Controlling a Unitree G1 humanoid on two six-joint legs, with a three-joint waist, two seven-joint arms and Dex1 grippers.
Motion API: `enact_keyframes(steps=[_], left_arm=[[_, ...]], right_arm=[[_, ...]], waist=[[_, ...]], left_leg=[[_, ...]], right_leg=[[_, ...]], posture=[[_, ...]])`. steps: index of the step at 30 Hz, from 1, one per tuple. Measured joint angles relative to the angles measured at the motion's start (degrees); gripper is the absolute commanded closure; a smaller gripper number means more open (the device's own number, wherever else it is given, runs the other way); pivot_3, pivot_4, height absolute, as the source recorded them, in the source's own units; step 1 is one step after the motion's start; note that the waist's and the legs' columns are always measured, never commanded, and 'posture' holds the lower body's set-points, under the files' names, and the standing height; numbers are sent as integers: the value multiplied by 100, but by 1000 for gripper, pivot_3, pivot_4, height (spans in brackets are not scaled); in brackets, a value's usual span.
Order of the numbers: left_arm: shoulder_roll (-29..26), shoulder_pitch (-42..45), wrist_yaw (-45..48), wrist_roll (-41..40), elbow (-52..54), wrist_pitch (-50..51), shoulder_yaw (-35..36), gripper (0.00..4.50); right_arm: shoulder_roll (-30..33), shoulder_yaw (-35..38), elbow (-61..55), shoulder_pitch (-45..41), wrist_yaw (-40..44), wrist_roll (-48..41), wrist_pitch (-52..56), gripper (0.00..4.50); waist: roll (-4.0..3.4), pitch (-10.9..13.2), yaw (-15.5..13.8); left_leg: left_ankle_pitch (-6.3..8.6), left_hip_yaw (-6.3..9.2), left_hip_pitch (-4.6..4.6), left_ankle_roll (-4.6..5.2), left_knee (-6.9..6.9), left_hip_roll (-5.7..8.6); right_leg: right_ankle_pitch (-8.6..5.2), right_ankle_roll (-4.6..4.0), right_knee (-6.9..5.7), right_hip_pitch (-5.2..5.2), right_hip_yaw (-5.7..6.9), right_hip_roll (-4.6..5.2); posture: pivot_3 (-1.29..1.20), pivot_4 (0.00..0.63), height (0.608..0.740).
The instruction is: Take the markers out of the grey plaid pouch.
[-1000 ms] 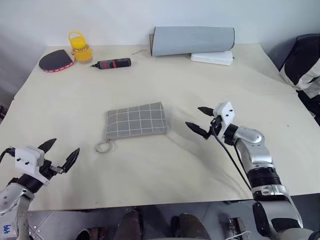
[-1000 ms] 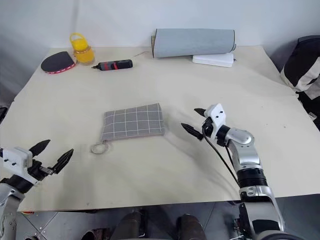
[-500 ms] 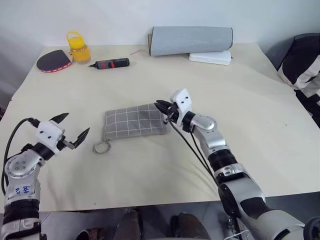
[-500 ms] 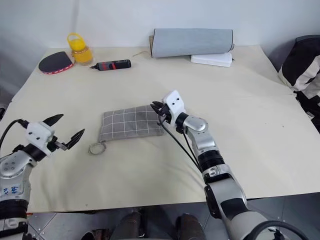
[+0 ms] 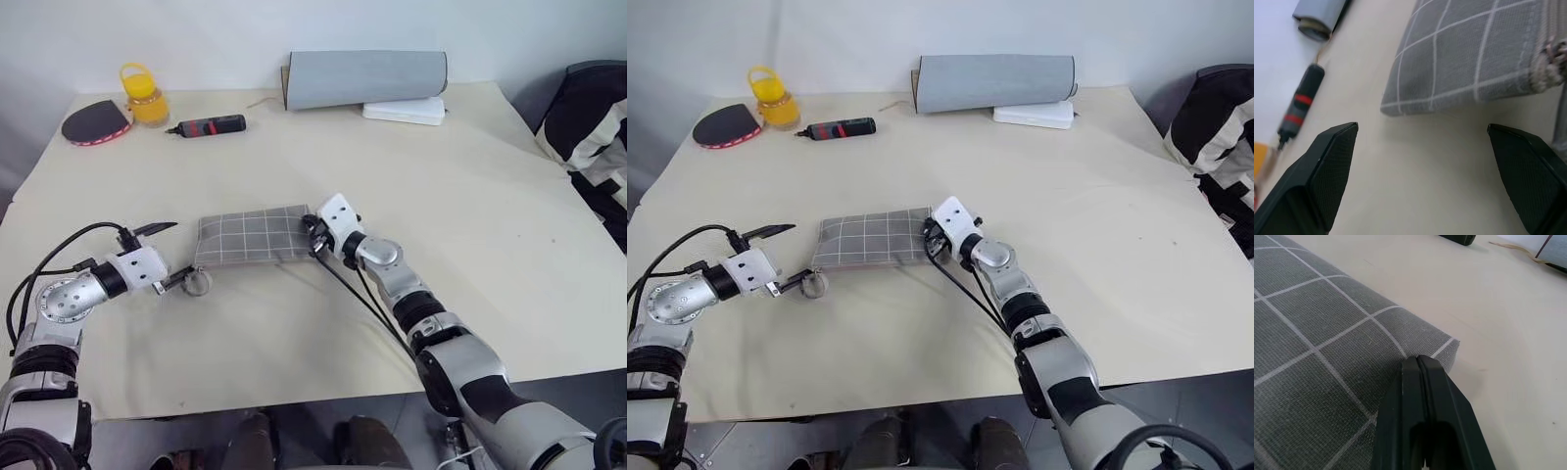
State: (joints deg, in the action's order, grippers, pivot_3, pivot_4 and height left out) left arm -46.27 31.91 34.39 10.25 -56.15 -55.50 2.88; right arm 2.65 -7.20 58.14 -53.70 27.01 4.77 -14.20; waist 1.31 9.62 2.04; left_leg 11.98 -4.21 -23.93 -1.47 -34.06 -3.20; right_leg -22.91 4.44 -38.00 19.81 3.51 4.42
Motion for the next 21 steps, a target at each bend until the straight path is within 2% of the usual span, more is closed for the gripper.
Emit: enact_keyframes(steps=[7,11,15,21], left_arm=[[-2,504,-780,735,-459,-474,-563,0],[72,717,-790,749,-712,-516,-671,0],[239,751,-251,365,-767,-464,-663,861],[370,581,401,-141,-748,-460,-644,2713]], right_arm=[[-9,-6,-8,5,62,1,4,4479],[6,-7,-55,42,109,-1,5,4479],[6,-7,-119,70,117,-1,33,4500],[3,-12,-142,72,119,0,42,4500]], waist=[[-6,-4,-62],[-9,-5,-60],[-9,-5,-55],[-9,-5,-27]], left_leg=[[1,1,6,2,-6,9],[1,3,8,2,-7,9],[1,-1,11,2,-6,13],[1,-3,11,2,-6,7]], right_leg=[[0,1,-7,-10,0,8],[-1,2,-14,-9,2,7],[-1,2,-18,-8,5,8],[-2,3,-18,-5,4,5]], posture=[[0,150,740],[0,150,740],[0,150,740],[0,150,740]])
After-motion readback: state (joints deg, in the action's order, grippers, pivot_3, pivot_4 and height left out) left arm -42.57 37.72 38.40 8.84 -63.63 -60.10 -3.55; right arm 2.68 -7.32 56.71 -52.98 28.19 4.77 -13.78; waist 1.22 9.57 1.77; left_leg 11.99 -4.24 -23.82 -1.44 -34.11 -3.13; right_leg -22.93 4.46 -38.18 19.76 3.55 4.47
